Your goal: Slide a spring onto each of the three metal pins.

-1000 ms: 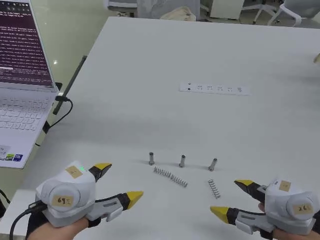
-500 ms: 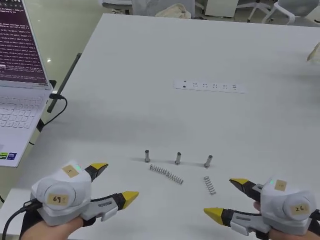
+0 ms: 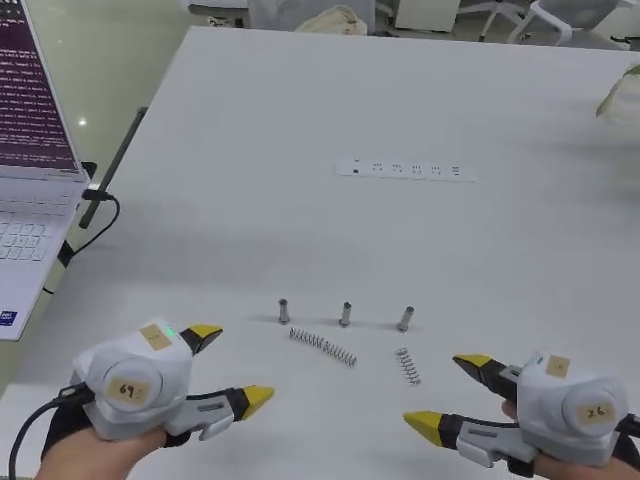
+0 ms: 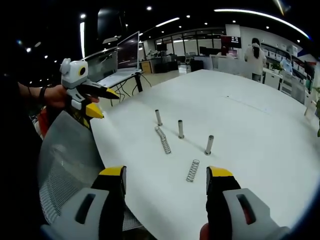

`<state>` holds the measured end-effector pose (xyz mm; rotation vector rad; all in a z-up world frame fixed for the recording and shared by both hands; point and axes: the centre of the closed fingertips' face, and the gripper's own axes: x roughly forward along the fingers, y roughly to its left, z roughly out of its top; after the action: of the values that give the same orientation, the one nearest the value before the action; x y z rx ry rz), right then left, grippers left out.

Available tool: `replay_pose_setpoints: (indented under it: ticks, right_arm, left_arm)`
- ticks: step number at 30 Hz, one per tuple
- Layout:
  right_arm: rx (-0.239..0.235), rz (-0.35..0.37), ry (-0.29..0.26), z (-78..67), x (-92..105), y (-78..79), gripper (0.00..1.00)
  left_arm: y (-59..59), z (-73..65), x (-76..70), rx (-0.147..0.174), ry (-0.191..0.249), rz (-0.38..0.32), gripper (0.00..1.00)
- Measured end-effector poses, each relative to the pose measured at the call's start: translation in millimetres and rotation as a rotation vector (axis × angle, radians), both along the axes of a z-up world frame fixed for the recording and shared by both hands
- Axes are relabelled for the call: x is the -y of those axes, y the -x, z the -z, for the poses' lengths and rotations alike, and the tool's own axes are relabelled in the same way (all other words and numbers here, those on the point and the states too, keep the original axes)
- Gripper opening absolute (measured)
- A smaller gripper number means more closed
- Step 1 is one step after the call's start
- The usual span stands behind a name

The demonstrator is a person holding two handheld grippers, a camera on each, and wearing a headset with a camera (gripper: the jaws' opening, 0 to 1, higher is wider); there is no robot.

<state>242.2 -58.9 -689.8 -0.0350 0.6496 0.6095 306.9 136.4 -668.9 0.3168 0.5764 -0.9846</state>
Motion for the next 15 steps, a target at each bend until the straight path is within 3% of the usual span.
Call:
replay_pose_setpoints:
  ticks: [9,12,15]
  right_arm:
    - [-0.006,0.007,0.001,-0.5,2.7,4.7,0.62]
    - [-0.008,0.009,0.0,-0.6,3.4,5.5,0.61]
    - [-0.01,0.009,0.0,-0.7,3.9,6.2,0.61]
  left_arm:
    - [-1.2,6.9,11.0,-0.006,-0.02,0.051,0.55]
    - [0.0,10.7,16.4,-0.013,-0.031,0.095,0.51]
    - [0.6,16.3,19.1,-0.011,-0.065,0.139,0.52]
